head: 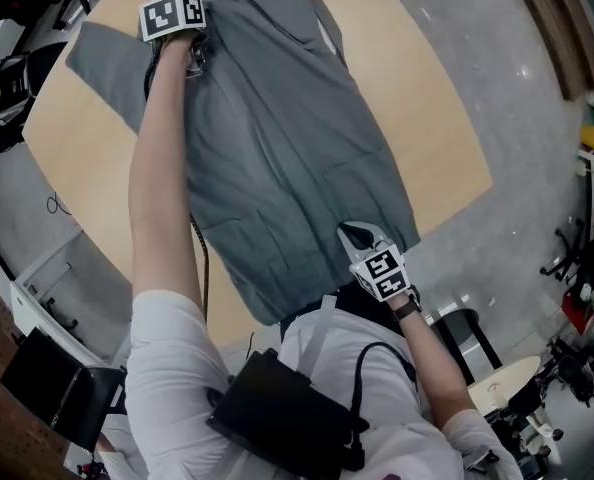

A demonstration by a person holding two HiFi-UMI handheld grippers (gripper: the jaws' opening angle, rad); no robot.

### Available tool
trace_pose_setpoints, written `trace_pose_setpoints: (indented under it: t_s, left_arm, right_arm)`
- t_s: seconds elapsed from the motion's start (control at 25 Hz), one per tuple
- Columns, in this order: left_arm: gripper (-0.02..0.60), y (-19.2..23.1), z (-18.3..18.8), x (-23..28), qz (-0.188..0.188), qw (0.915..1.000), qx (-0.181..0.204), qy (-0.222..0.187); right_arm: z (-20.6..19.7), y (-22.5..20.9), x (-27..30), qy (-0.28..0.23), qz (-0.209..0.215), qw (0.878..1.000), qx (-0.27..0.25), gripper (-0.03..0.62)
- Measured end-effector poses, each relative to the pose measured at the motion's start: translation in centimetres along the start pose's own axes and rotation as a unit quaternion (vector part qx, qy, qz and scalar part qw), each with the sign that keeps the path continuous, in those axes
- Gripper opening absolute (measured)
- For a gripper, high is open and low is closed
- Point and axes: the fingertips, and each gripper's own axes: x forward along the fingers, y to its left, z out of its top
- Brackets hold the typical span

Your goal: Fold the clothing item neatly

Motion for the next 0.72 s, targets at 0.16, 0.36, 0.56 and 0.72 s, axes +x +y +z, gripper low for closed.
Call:
trace_pose_setpoints:
  t_s: [0.16,0.36,0.56,0.72]
  left_arm:
    - [0.003,1.9,3.4,-2.0,0.062,0.9964,0.045,-0.036]
    - [0.005,1.0,1.0,-4.8,0.065,0.9929,0.099,-0.011]
    - [0.005,-4.5,-8.5,-9.9,0.002,0.9933,0.115,-0.016]
    - [0.005,-6.9,-16.3,-15.6,-0.004,0.9977,0.056,-0.038]
  right_arm:
    - [-0.4,0.2,0.0,0.021,-0.002,1.000,-0.006,0.003]
    - [0.4,-0.1,-0.6,0.024,0.008,1.000,0.000,0.008]
    - [-0.5,-0.3,-2.6,0.020,0.009,1.000,0.017,0.002]
    - [-1.3,1.2,-2.8,0.034,0.060,0.997,-0.022,0.000]
